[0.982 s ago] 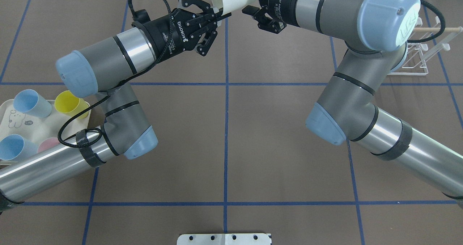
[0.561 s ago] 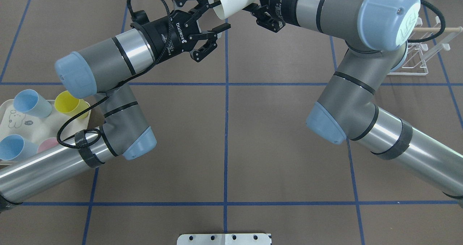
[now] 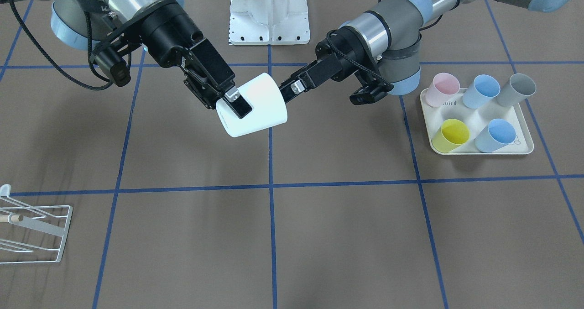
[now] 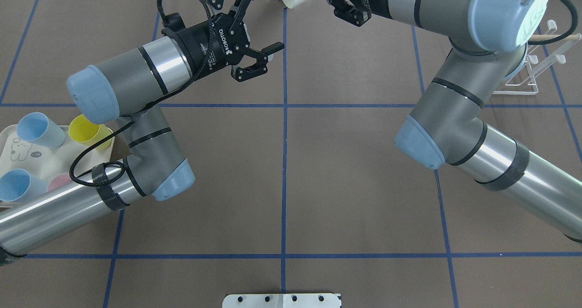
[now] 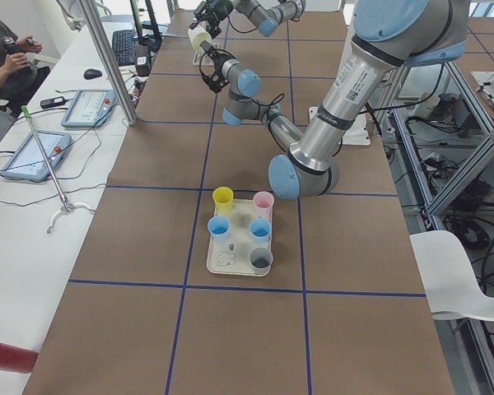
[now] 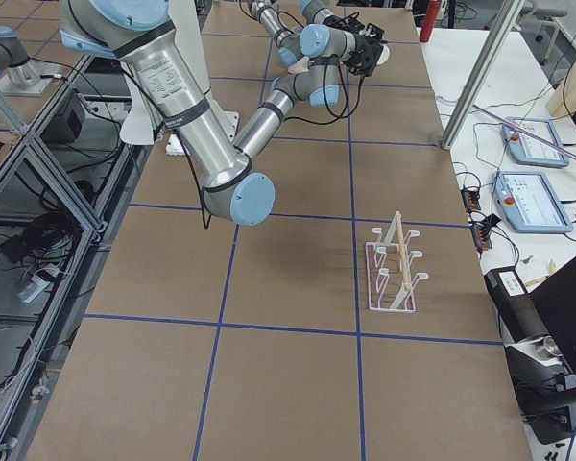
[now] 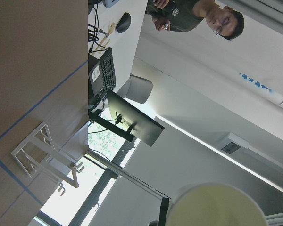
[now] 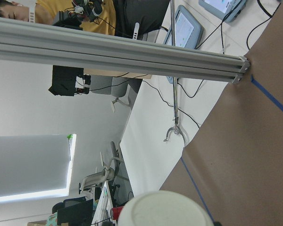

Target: Transfer IKEA cup to right arm and place on rack

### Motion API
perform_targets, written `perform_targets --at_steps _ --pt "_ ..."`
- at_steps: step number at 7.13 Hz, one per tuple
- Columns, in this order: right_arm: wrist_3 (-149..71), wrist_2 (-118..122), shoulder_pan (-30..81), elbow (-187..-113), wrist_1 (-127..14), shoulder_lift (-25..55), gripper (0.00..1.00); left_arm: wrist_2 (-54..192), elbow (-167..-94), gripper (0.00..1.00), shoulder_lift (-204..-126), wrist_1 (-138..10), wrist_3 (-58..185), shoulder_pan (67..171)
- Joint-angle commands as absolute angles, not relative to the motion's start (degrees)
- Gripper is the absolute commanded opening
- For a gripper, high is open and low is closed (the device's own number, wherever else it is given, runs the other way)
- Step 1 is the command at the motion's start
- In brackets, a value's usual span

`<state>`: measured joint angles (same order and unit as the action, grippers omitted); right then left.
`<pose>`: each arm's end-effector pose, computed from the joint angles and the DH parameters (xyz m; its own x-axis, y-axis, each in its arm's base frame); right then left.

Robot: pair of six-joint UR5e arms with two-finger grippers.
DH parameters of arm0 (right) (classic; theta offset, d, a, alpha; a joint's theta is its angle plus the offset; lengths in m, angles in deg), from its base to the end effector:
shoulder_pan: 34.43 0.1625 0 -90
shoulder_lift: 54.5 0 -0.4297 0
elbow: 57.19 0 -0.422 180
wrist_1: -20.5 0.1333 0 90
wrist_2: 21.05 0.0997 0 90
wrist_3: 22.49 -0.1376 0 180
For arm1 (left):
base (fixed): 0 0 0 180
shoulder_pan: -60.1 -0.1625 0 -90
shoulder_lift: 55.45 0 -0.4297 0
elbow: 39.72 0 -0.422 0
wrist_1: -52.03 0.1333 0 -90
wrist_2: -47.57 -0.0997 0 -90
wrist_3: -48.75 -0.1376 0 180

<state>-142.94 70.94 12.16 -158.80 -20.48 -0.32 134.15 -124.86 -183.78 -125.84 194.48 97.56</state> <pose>-0.3618 -0.5695 0.0856 -0.4225 0.2904 0.8586 -0.5663 0.6550 -0.5002 0.4569 -0.5283 0.1103 -0.7676 -0.4511 -0.4553 0.0235 0.6901 -0.7233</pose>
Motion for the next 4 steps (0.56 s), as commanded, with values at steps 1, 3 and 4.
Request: perform_targets --at_steps 1,3,4 --pt "-141.07 71.23 15.65 -159.06 -20.46 3.83 0.00 134.32 -124.80 1.00 -183.77 -125.69 194.38 97.63" --pt "-130.82 71.58 19.77 -158.88 -20.63 7.63 0.00 134.49 -124.89 1.00 -182.46 -125.60 186.60 97.71" --pt "-127.37 71.58 20.93 -158.62 -21.24 8.86 0.00 134.58 -124.80 1.00 -182.45 -125.34 182.73 97.80"
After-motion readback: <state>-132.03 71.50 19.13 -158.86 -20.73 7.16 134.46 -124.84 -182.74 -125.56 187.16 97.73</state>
